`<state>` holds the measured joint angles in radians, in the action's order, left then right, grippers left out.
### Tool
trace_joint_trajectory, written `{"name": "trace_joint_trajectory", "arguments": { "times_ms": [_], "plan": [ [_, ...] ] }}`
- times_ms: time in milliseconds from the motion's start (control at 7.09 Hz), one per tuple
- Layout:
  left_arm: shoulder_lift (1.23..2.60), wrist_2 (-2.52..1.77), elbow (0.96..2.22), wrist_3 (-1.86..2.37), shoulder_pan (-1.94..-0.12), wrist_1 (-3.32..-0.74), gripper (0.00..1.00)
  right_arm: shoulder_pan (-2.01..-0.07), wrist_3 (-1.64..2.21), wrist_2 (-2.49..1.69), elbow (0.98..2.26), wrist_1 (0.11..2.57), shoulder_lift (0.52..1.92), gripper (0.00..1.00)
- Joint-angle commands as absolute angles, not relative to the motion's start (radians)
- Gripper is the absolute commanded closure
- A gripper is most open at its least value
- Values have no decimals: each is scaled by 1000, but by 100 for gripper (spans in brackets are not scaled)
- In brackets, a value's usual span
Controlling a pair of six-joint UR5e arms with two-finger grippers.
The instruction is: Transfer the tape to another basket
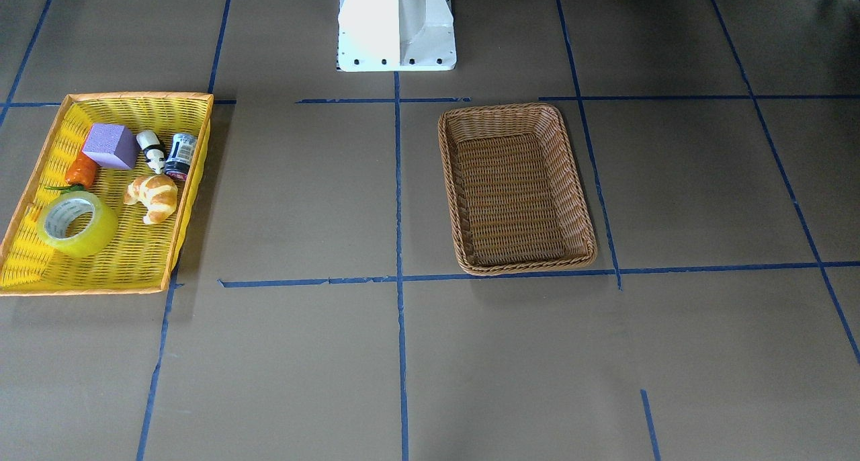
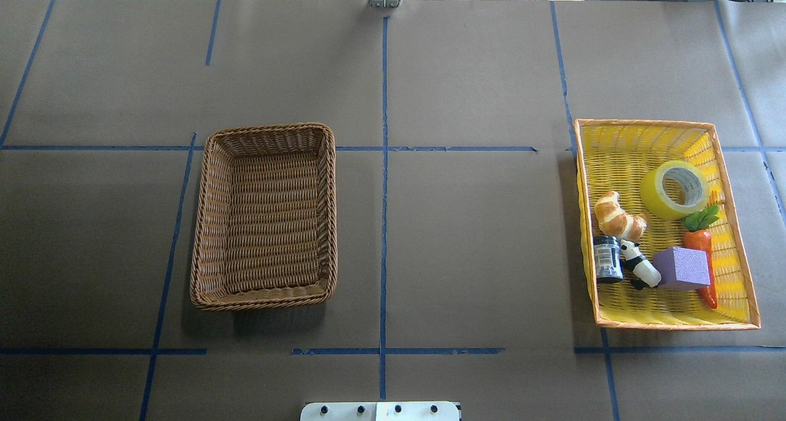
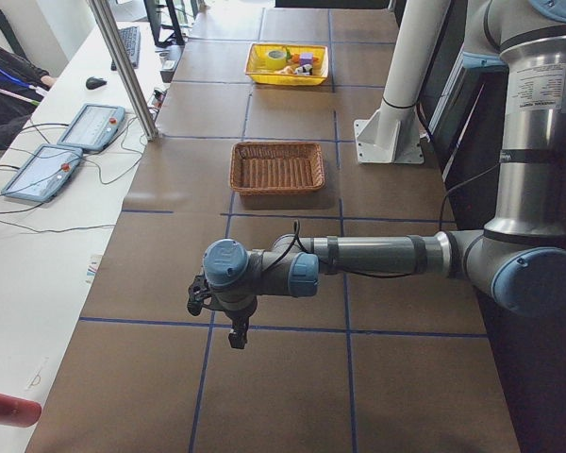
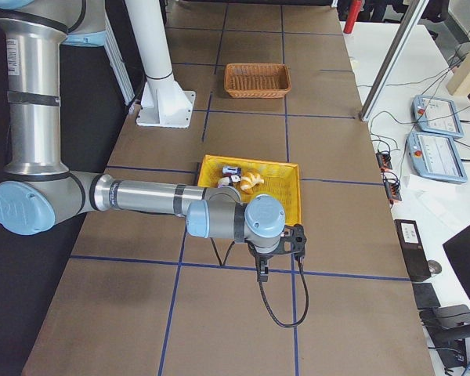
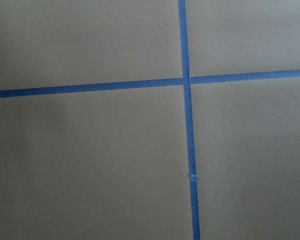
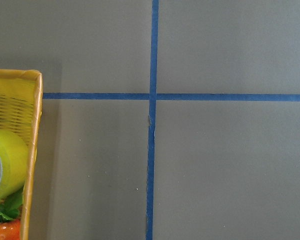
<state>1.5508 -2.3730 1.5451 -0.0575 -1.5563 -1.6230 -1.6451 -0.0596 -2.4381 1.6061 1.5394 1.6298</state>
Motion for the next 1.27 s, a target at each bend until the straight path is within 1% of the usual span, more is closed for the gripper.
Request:
{"name": "trace_joint_trajectory", "arguments": {
  "times_ms": [0, 1129],
  "plan": [
    [1551, -2375, 1543, -57, -1557, -1623, 0, -1646, -60, -2441, 1606, 1540, 1625, 0],
    [1552, -2376, 1539, -51, -1557, -1628, 0, -1646, -60, -2448, 1609, 1540, 1623, 0]
  ]
}}
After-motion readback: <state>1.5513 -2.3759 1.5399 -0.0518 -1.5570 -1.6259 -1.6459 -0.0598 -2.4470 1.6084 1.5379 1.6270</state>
